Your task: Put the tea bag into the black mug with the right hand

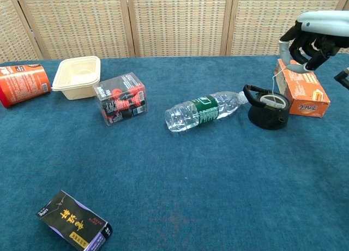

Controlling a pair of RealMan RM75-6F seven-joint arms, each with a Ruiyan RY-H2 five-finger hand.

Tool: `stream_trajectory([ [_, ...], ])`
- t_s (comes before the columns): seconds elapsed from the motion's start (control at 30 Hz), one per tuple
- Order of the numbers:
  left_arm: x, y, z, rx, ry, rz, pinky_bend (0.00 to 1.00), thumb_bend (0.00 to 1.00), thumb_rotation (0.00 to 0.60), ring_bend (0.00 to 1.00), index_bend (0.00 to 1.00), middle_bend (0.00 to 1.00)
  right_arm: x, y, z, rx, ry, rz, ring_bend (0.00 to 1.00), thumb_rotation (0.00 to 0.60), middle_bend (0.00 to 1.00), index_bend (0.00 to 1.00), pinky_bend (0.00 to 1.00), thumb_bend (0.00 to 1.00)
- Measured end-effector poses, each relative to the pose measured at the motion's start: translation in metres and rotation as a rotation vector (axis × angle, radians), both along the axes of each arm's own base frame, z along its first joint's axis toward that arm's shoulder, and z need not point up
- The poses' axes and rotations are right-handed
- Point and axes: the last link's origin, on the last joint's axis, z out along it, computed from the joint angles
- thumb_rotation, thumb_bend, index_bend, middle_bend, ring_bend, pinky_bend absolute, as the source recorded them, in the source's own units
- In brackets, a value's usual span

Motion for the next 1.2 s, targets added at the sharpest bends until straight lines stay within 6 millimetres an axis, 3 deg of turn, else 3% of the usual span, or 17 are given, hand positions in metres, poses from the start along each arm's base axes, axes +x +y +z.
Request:
stream_trajectory([
  [0.53,0.002,0.002,0.007,0.021,0.011,-0.010,0.00,0.44,0.600,0.00,0.00,0.00,-0.010,0.022,-0.036,0.076,0.103,0.077,0.80,0.600,0.80,0.63,0.98,0.72],
  [0.8,0.003,0.002,0.009,0.022,0.016,-0.012,0.00,0.44,0.600,0.00,0.00,0.00,-0.021,0.033,-0.050,0.114,0.177,0.097,0.80,0.590,0.78,0.49,0.98,0.72],
  [0.87,0.003,0.002,0.009,0.023,0.016,-0.011,0.00,0.44,0.600,0.00,0.00,0.00,-0.023,0.034,-0.051,0.114,0.193,0.100,0.80,0.541,0.77,0.46,0.98,0.72],
  [1.0,0.004,0.001,0.010,0.024,0.015,-0.011,0.00,0.44,0.600,0.00,0.00,0.00,-0.024,0.036,-0.051,0.116,0.199,0.102,0.80,0.371,0.77,0.40,0.98,0.72],
  [1.2,0.005,0.000,0.010,0.023,0.016,-0.014,0.00,0.44,0.600,0.00,0.00,0.00,-0.024,0.038,-0.050,0.117,0.208,0.106,0.80,0.240,0.77,0.35,0.98,0.72],
])
